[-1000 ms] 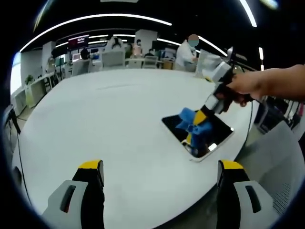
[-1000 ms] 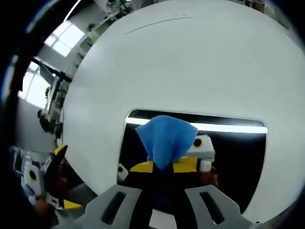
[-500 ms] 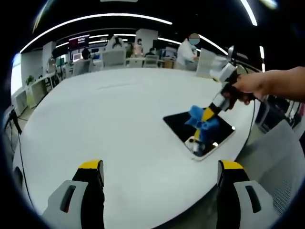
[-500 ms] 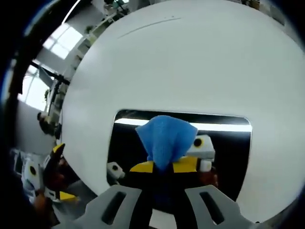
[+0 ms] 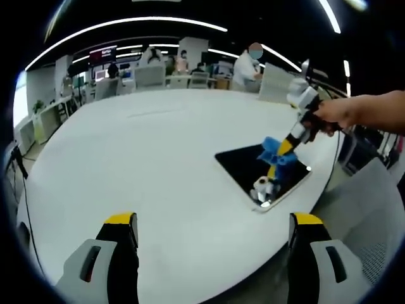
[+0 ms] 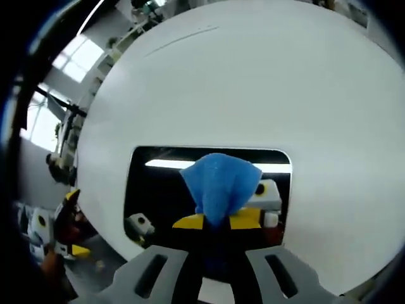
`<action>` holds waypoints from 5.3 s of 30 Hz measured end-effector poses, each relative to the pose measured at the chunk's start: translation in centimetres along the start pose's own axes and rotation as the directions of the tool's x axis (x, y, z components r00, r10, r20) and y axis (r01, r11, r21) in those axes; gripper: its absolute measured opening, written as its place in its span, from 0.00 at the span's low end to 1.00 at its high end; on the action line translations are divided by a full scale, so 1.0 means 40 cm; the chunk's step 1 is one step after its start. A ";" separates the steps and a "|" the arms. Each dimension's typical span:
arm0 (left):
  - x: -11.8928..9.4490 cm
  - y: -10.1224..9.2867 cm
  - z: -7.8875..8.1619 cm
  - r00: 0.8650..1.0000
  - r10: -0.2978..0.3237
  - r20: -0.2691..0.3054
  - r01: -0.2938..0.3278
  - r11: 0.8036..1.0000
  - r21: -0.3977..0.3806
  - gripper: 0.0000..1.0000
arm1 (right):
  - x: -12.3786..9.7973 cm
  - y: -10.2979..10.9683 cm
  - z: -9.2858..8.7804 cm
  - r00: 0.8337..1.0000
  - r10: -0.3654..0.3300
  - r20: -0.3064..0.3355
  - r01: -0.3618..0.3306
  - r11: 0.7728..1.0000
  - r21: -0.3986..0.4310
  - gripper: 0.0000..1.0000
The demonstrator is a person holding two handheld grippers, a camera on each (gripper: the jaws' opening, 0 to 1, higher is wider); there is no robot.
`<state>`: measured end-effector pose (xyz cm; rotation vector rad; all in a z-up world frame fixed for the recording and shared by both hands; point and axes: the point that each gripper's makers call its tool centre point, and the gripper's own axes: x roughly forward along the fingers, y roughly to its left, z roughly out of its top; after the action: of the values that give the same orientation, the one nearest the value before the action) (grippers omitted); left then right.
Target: Wipe the mirror surface with the cleaning cloth until all visible marks leave the cleaned area.
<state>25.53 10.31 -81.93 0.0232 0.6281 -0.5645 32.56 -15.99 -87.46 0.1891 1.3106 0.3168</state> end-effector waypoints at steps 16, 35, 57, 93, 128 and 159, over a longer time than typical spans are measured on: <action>0.000 -0.004 -0.005 1.000 -0.004 -0.013 0.004 1.000 0.006 0.99 | -0.023 -0.074 -0.006 1.000 -0.026 0.002 0.026 1.000 0.013 0.07; 0.003 0.002 -0.005 1.000 0.001 -0.010 0.000 1.000 0.008 0.99 | -0.041 -0.120 -0.018 0.997 -0.074 -0.013 0.074 0.997 -0.002 0.07; 0.003 -0.001 -0.005 1.000 -0.009 -0.012 0.009 1.000 0.000 0.99 | -0.047 -0.126 -0.022 0.994 -0.107 0.020 0.107 0.994 0.020 0.07; 0.003 -0.009 -0.004 1.000 -0.017 -0.010 0.017 1.000 0.007 0.99 | -0.068 -0.102 -0.132 0.995 -0.093 0.028 0.092 0.995 0.042 0.07; 0.004 -0.008 -0.004 1.000 -0.017 -0.008 0.017 1.000 0.012 0.99 | -0.079 -0.080 -0.193 0.997 -0.046 0.056 0.043 0.998 0.054 0.08; 0.002 -0.007 0.004 1.000 -0.015 0.008 0.015 1.000 0.014 0.99 | -0.047 0.001 -0.178 0.996 -0.087 0.013 0.084 0.987 0.133 0.07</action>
<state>25.51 10.00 -81.81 0.0289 0.6173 -0.5833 25.27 -16.87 -87.51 0.2467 1.3185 0.1547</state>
